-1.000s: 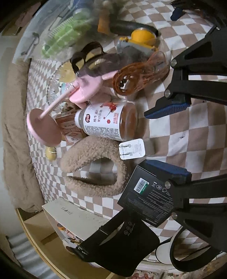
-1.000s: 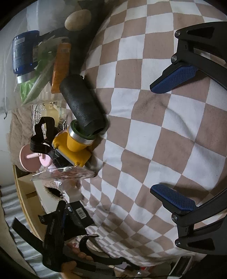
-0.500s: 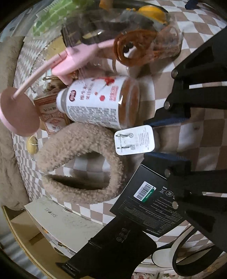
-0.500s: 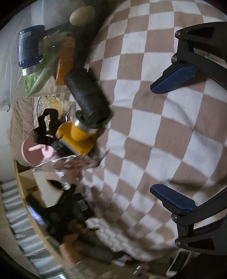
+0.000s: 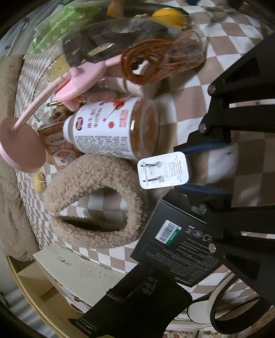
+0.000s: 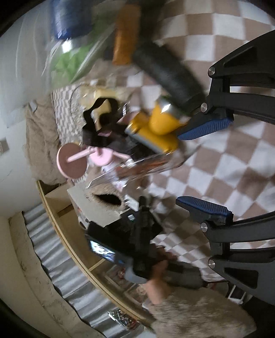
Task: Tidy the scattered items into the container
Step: 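Close the left tool on the white plug while the right tool closes on the clear plastic bag, then lift the white plug with the left tool while the right tool lifts the clear bag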
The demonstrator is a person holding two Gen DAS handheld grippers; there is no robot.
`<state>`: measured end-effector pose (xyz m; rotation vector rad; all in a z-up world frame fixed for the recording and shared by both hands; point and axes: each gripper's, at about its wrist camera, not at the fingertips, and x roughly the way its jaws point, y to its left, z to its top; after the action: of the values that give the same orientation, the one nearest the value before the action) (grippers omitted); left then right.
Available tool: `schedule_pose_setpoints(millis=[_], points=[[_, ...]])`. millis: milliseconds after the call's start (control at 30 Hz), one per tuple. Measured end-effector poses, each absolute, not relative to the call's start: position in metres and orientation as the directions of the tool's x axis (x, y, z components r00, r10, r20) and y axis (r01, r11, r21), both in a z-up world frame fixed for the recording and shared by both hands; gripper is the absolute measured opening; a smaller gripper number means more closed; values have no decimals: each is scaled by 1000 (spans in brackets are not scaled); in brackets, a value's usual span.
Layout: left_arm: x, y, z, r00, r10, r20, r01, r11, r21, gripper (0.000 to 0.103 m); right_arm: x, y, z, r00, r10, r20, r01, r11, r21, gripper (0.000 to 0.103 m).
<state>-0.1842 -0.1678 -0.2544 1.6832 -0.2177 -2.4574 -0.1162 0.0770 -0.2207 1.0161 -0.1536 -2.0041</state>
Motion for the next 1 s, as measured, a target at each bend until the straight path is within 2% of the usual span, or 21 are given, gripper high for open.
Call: schedule_pose_setpoints(millis=[133,200,367,433,500,733,1000], points=[[-175,-168,-250,-345,-180,-921,28,-983,182,28,-133,66,-219,-292,-749,-595,643,-614,458,55],[-169,-169,-250,-346,-165,-924,14,-985,171,28,-140,60,-221,-290,-744,-603,639,-619,456,46],[-151,-175,-246,-345,-137,-929,-17,-988,152,28,-150,45,-233,-274,-725,-632,629,-633,453,40],[-145,-172,-244,-340,-132,-931,-31,-988,151,28,-152,40,-238,-260,-723,-640,630,-629,455,30],[-140,-170,-243,-337,-126,-933,-45,-988,150,28,-153,37,-243,-228,-734,-640,633,-611,475,9],[-125,-160,-237,-337,-130,-933,-71,-984,163,28,-147,49,-241,-165,-782,-600,626,-554,550,6],[-115,-137,-227,-344,-70,-936,-117,-986,117,28,-152,130,-230,-124,-839,-530,537,-506,675,6]])
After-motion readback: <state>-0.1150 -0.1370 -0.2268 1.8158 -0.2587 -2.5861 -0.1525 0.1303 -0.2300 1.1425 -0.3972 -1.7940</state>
